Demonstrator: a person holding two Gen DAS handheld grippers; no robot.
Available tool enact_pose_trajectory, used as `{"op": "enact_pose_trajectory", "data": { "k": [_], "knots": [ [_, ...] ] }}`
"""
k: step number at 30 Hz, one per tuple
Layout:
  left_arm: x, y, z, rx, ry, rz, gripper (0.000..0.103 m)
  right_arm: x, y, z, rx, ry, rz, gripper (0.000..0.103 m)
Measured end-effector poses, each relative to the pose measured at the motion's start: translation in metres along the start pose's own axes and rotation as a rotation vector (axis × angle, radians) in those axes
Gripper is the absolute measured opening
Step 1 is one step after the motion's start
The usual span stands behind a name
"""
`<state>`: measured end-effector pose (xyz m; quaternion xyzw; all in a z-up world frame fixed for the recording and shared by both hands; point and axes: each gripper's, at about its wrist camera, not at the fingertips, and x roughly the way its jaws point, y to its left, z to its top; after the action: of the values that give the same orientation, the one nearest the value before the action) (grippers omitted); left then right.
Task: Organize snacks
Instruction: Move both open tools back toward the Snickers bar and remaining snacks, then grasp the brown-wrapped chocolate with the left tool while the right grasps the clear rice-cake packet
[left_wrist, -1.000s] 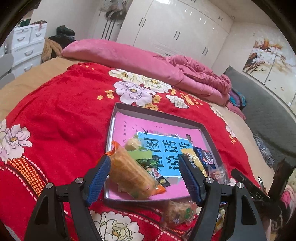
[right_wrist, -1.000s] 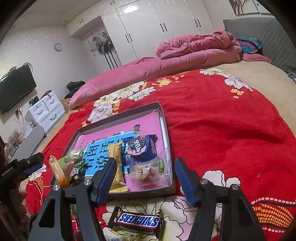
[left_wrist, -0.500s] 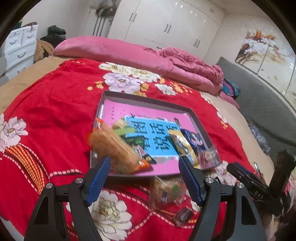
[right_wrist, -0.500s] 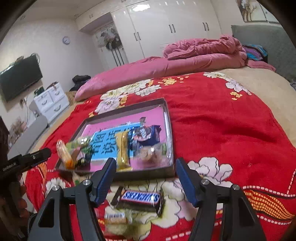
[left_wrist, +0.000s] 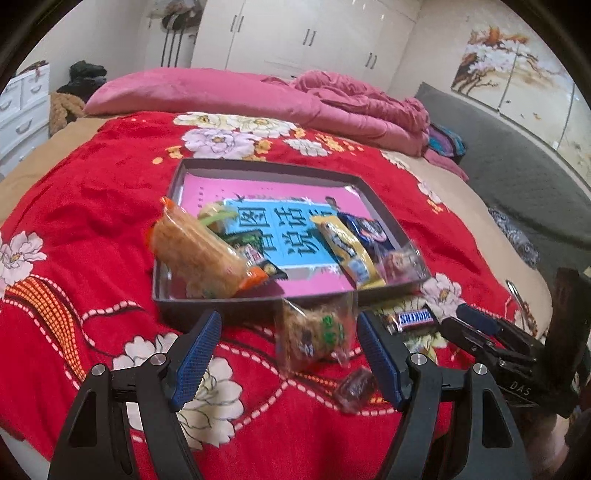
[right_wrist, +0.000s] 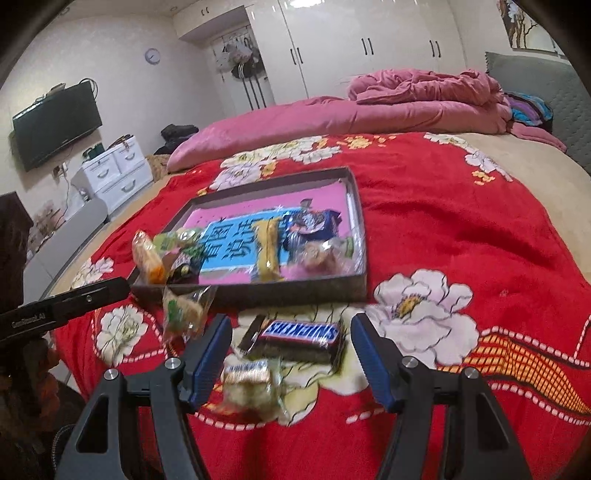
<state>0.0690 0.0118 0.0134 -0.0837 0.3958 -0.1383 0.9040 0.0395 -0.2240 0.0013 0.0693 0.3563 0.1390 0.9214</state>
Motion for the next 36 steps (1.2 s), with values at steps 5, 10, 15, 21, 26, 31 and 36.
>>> {"op": "enact_pose_trajectory", "data": {
  "k": [5,10,15,21,26,31,36],
  "knots": [
    [0.005,-0.012,-0.011,0.055,0.039,-0.006,0.077,0.003,0.008,-0.01,-0.017,0.044,0.022,0.066],
    [0.012,-0.025,-0.022,0.106,0.085,-0.028,0.077,0.009,0.019,-0.02,-0.062,0.09,0.031,0.066],
    [0.02,-0.033,-0.03,0.142,0.131,-0.042,0.077,0.017,0.022,-0.027,-0.093,0.124,0.019,0.066],
    [0.03,-0.038,-0.036,0.166,0.176,-0.054,0.077,0.025,0.021,-0.032,-0.108,0.149,0.016,0.066],
    [0.039,-0.039,-0.039,0.162,0.206,-0.067,0.077,0.028,0.025,-0.034,-0.134,0.146,0.018,0.062],
    [0.044,-0.04,-0.04,0.155,0.218,-0.089,0.077,0.033,0.028,-0.034,-0.16,0.154,0.02,0.056],
    [0.053,-0.042,-0.042,0.156,0.234,-0.09,0.071,0.035,0.032,-0.035,-0.19,0.162,0.008,0.051]
  ]
}}
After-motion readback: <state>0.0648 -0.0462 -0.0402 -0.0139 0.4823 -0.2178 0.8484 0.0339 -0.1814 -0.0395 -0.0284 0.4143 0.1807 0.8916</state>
